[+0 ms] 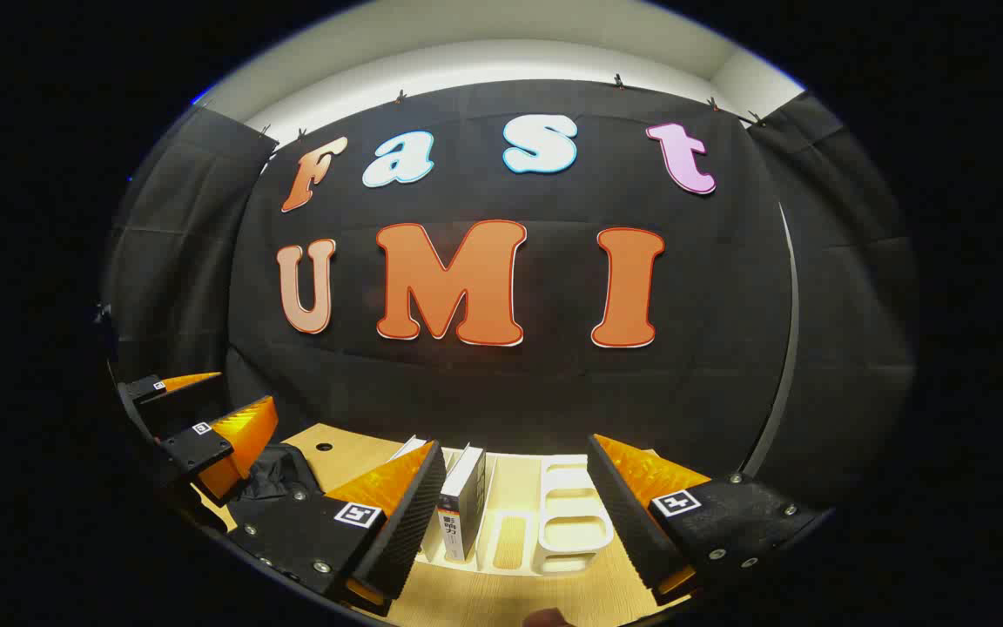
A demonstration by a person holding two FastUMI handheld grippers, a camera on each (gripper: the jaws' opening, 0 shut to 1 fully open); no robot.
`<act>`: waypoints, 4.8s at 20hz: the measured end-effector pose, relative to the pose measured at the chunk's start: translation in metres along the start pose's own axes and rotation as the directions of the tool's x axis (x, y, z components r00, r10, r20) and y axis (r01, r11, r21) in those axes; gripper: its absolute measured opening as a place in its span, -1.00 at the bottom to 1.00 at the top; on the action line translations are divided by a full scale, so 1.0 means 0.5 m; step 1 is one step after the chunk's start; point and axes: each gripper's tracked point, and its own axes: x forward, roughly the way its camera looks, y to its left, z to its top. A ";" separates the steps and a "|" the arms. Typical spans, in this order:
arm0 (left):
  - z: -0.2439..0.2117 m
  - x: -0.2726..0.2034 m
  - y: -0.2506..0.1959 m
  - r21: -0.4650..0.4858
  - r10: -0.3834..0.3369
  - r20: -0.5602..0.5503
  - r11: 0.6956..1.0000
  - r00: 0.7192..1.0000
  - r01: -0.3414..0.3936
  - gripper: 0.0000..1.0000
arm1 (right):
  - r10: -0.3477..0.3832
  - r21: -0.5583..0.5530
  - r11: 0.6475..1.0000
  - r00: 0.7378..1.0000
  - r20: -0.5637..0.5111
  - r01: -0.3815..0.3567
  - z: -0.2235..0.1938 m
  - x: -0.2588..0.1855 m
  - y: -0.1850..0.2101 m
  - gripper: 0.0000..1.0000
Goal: Open the schoolbag, grab two books from the bookshelf and put them into the schoolbag.
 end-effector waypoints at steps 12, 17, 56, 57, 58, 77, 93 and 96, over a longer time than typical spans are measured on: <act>-0.013 -0.007 0.003 0.023 0.001 0.002 1.000 1.000 -0.001 1.00 | -0.010 0.001 1.000 1.000 -0.014 0.010 -0.011 0.000 -0.002 0.93; -0.014 -0.006 0.005 0.029 0.000 0.004 1.000 1.000 0.000 0.92 | -0.008 -0.001 1.000 1.000 -0.016 0.008 -0.013 0.002 0.004 0.93; -0.727 -0.117 0.196 0.762 0.260 -0.537 0.557 0.802 0.330 0.93 | -0.034 -0.041 0.999 0.992 -0.124 0.030 -0.108 0.101 -0.079 0.94; -0.731 -0.111 0.203 0.765 0.272 -0.539 0.554 0.797 0.328 0.93 | -0.029 -0.038 0.999 0.992 -0.124 0.025 -0.107 0.102 -0.076 0.94; -0.731 -0.101 0.209 0.773 0.283 -0.534 0.546 0.797 0.324 0.92 | -0.025 -0.035 0.999 0.992 -0.122 0.021 -0.105 0.102 -0.074 0.94; -0.659 -0.007 0.280 0.341 -0.052 -0.824 0.750 0.565 0.567 -0.79 | 0.025 -0.122 0.991 0.961 -0.274 -0.061 -0.129 0.104 0.044 0.93; -0.473 0.088 0.423 -0.129 -0.462 -0.851 0.647 0.252 0.752 -0.91 | -0.041 -0.026 0.999 0.824 -0.565 0.033 -0.099 0.195 0.361 0.95; -0.448 0.100 0.440 -0.149 -0.475 -0.851 0.630 0.226 0.762 -0.92 | -0.025 -0.053 0.999 0.756 -0.654 -0.012 -0.113 0.227 0.366 0.95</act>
